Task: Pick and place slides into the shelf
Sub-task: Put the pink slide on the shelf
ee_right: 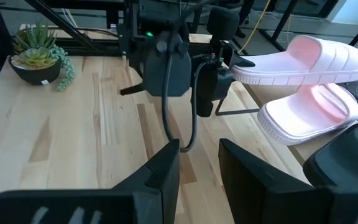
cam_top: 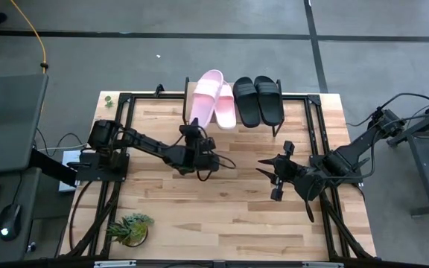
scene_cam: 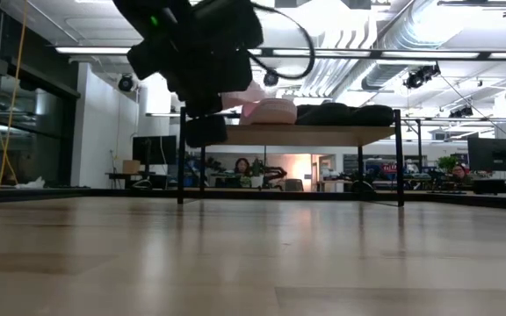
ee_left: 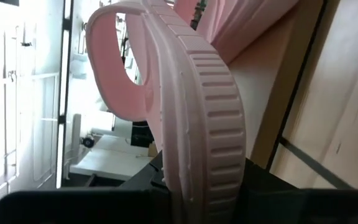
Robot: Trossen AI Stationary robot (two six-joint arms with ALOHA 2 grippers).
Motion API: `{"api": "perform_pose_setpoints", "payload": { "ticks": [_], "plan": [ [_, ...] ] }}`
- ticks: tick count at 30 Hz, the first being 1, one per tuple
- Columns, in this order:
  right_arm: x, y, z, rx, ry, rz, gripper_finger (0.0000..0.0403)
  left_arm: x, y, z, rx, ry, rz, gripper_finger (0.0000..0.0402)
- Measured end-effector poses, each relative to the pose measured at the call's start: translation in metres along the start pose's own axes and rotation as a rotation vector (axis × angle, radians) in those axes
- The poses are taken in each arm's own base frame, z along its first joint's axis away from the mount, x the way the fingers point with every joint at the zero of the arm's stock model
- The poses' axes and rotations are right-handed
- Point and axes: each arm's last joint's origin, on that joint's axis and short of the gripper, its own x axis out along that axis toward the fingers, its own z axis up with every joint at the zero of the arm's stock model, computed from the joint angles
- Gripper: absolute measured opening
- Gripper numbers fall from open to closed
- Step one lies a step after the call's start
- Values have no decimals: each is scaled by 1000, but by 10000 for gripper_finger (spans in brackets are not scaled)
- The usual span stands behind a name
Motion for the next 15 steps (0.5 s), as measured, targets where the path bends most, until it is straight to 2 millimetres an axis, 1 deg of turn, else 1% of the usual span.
{"api": "perform_pose_setpoints", "payload": {
  "ticks": [4,11,15],
  "plan": [
    [0,0,0,1,0,-1,103,2,-1,-5,-29,4,1,59],
    [0,0,0,1,-1,-2,103,1,-2,-7,-20,2,0,59],
    [0,0,0,1,0,-2,103,3,6,-8,-50,8,-3,60]
  ]
}}
